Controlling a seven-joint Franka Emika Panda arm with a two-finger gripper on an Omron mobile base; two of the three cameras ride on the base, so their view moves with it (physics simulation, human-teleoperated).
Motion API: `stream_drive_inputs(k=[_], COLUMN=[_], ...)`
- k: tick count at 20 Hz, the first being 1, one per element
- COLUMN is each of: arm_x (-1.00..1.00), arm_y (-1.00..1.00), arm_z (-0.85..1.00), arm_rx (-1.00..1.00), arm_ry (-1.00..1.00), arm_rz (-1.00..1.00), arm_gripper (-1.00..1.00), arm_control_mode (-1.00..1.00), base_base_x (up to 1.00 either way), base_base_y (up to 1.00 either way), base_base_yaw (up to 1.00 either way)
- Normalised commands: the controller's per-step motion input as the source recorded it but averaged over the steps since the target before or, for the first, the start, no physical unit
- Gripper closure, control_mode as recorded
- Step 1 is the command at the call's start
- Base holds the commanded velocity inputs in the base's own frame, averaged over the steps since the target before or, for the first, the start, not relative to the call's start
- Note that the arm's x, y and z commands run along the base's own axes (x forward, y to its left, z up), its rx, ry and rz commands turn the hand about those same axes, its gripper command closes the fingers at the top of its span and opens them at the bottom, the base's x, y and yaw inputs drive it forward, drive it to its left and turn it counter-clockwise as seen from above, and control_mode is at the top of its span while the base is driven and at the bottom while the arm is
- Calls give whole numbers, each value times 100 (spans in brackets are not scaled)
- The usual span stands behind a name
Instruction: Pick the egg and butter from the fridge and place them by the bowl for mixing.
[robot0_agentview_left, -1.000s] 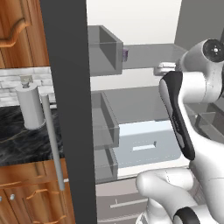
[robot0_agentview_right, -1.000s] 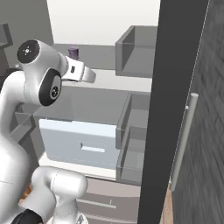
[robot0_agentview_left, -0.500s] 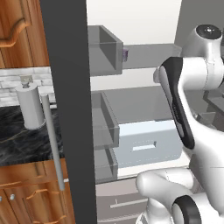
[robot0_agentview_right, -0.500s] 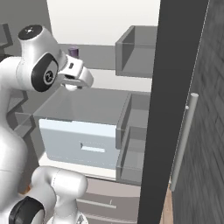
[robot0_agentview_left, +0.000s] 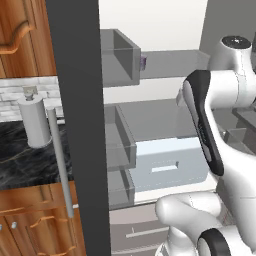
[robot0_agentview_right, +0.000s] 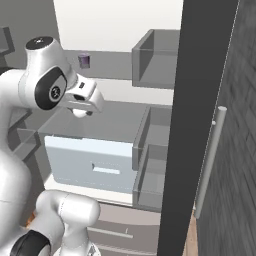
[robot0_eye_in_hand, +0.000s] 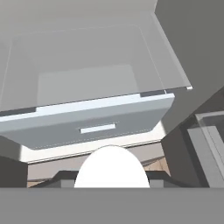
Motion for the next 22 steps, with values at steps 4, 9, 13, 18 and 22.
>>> stream_drive_inputs(k=[4, 9, 13, 18, 22], arm_x=[-47, -45, -27, -15, -7], arm_y=[6, 7, 6, 5, 2], arm_z=[-35, -26, -21, -12, -4], arm_rx=[0, 0, 0, 0, 0], arm_ry=[0, 0, 0, 0, 0], arm_rz=[0, 0, 0, 0, 0], arm_gripper=[100, 100, 100, 100, 100], arm_control_mode=[-100, -100, -100, -100, -100], base_base_x=[0, 0, 0, 0, 0], base_base_y=[0, 0, 0, 0, 0], base_base_yaw=[0, 0, 0, 0, 0])
